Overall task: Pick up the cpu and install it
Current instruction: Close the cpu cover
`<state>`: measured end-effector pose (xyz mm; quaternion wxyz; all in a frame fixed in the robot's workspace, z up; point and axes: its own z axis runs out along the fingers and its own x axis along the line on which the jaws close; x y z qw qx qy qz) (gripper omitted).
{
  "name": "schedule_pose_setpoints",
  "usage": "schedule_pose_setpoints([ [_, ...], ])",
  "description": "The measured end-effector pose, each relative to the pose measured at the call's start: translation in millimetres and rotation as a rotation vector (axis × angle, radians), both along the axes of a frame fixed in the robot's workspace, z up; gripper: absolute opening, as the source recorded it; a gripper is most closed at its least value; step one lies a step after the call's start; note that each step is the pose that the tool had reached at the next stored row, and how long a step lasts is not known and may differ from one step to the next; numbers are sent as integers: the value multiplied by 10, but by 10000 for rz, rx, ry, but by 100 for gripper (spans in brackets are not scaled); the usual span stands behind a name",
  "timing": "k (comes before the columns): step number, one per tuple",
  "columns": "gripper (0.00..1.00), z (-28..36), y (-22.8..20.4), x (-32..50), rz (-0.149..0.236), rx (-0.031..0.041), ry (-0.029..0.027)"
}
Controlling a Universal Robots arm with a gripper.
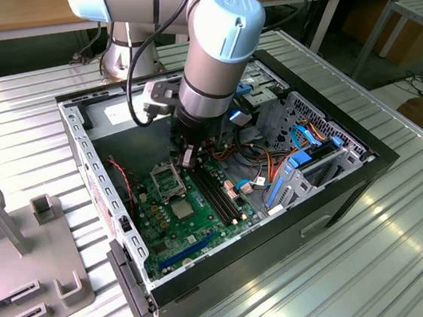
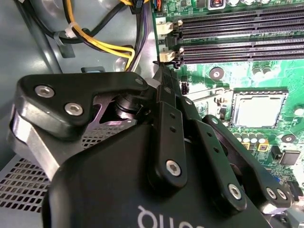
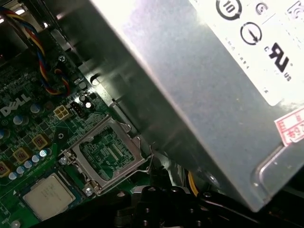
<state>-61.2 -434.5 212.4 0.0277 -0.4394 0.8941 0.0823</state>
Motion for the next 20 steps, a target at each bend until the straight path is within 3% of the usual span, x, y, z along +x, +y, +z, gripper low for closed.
schedule_pose_setpoints([
  [5,11,2,0,-26,0,11,0],
  [6,11,-5,0,30,-3,23,2],
  [8,11,-13,1,30,0,47,2],
  [16,11,-38,1,-10,0,97,2],
  [20,11,9,0,-27,-1,97,2],
])
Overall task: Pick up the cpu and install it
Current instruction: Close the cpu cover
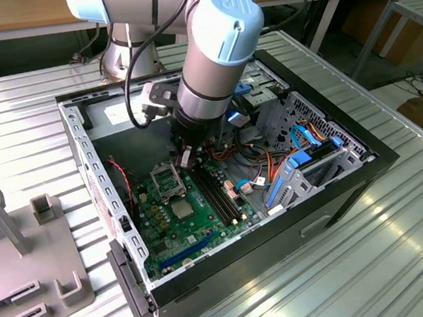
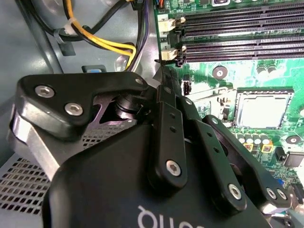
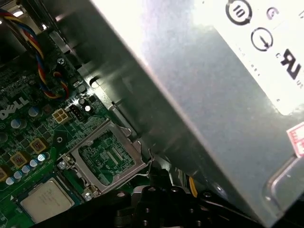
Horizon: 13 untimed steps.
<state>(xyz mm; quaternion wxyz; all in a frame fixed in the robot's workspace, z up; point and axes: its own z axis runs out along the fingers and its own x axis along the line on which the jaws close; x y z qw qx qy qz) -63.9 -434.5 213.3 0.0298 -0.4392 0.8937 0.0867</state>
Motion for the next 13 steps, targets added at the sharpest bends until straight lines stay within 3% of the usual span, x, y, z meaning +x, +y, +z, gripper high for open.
schedule_pose_setpoints([
  [5,11,53,0,-16,0,1,-2],
  [13,11,72,-4,-42,2,1,-6],
])
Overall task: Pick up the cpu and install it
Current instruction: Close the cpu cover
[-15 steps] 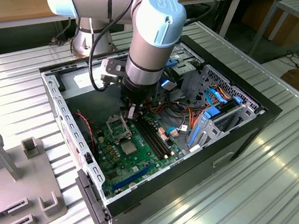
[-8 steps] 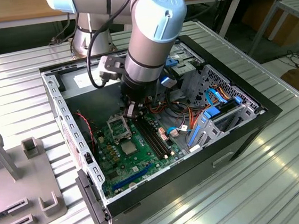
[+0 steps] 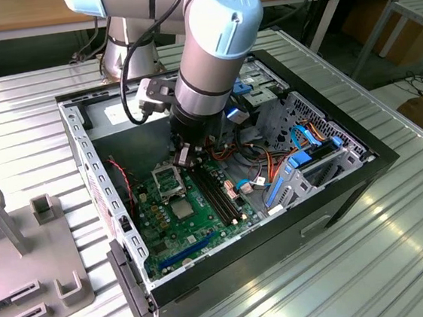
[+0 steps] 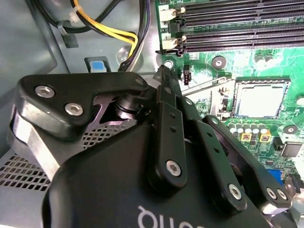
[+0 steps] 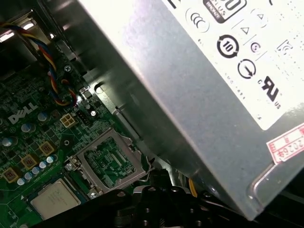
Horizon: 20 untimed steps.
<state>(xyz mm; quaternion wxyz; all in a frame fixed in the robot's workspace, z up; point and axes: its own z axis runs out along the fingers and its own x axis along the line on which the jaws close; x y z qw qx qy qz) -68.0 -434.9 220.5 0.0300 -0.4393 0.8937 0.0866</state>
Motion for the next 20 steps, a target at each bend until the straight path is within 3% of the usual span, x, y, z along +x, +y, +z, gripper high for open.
schedule_pose_setpoints([
  [20,11,79,-12,-4,-1,-5,0],
])
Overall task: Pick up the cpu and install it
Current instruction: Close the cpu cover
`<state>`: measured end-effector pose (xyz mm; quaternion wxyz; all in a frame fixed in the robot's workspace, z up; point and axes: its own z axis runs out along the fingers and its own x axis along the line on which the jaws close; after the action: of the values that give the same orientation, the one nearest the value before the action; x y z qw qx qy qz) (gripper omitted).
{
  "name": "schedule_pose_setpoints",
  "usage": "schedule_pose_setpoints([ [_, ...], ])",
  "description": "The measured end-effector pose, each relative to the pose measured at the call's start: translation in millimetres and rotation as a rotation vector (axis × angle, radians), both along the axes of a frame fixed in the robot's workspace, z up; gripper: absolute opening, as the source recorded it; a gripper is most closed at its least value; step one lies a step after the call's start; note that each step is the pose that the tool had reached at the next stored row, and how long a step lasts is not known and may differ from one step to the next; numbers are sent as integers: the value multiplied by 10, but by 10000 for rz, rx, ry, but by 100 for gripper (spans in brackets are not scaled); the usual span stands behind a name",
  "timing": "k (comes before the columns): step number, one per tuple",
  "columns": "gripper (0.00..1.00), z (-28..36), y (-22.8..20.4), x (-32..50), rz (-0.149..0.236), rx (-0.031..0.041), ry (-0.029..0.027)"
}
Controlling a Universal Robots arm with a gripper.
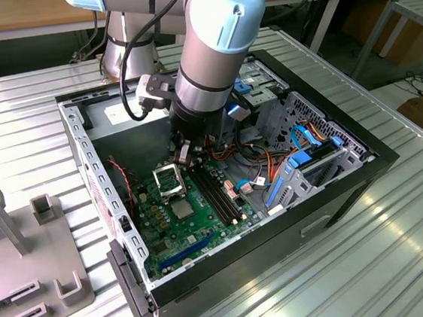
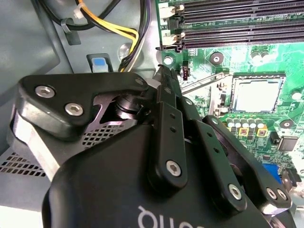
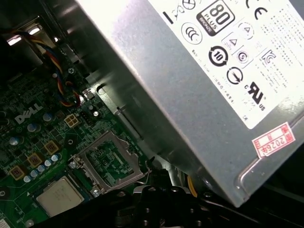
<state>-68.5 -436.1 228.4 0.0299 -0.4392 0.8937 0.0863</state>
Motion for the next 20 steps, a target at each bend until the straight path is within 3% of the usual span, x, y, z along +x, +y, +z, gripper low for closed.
schedule_pose_setpoints([
  [10,11,28,-13,-2,374,-10,1],
  [20,11,90,-29,-2,480,-8,0],
])
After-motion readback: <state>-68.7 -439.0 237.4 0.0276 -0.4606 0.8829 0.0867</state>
